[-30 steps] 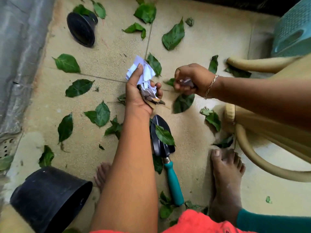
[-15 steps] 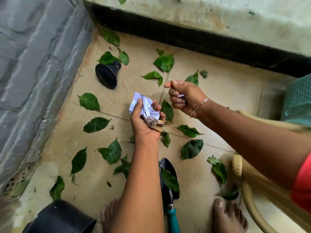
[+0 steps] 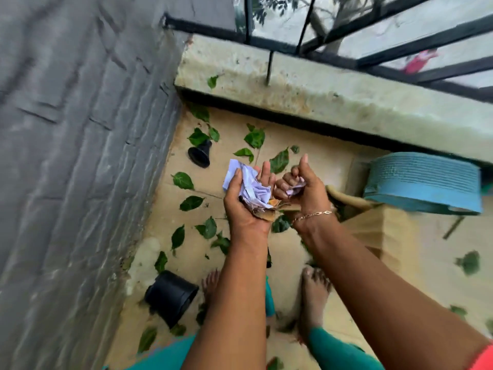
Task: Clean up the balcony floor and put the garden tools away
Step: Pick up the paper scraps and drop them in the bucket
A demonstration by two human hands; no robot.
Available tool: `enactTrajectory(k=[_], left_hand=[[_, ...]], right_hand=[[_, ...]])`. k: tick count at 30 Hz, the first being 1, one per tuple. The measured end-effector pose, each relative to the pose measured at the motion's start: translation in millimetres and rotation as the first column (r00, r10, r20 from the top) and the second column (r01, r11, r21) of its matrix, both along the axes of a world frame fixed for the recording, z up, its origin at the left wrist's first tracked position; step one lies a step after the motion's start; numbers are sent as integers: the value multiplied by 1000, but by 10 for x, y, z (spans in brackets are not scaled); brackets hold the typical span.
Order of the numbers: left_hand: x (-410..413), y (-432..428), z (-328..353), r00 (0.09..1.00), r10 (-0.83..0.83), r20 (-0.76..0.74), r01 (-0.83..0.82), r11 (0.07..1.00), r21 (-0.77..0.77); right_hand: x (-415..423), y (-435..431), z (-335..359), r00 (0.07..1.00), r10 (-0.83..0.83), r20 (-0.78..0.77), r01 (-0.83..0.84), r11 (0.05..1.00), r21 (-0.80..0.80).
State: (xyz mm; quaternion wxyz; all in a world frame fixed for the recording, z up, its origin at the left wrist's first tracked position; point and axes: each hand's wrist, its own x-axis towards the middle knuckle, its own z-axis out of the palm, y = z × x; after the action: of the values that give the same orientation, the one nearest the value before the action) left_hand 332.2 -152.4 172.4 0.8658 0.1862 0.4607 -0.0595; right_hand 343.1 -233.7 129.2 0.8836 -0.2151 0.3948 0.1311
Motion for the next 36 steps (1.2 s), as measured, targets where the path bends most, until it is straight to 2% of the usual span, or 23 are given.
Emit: enactTrajectory(k=[4,7,9,12,15,21,24,29,33,36], left_hand=[[66,-66,1123,989,-147,32,146,989,27],[80,-135,1920,970,-241,7,240,967,88],[62,-177,2410,949,-312,42,304,944,125],[23,-211,3025,890,-441,113,424,893,151],[-67,-243,3486,815,-567,117,535,815,221],[-319,-552,4079,625,-761,175,714,648,266],[-539,-870,4237,579,-792,193,755,611,239],[-965,-1575,4460,371,-903,218,881,416,223],[-1380,-2289,4542,285,-936,205,919,328,221],[-1739,-2903,4629,169,-957,238,953,220,207]], right_hand=[[-67,-30,1181,996,-85,4,85,996,-27],[-84,-89,2030,992,-112,66,118,987,-106],[-118,-113,2474,987,-132,87,144,977,-156],[-205,-139,3024,974,-198,113,215,961,-172],[-324,-189,3444,939,-300,170,320,942,-103],[-724,-453,3972,841,-513,172,534,839,-108],[-1010,-747,4167,767,-619,170,639,762,-107],[-1562,-1347,4387,671,-726,149,741,654,-153],[-2110,-1997,4555,524,-842,130,851,511,-122],[-2530,-2523,4632,432,-891,144,902,420,-103]])
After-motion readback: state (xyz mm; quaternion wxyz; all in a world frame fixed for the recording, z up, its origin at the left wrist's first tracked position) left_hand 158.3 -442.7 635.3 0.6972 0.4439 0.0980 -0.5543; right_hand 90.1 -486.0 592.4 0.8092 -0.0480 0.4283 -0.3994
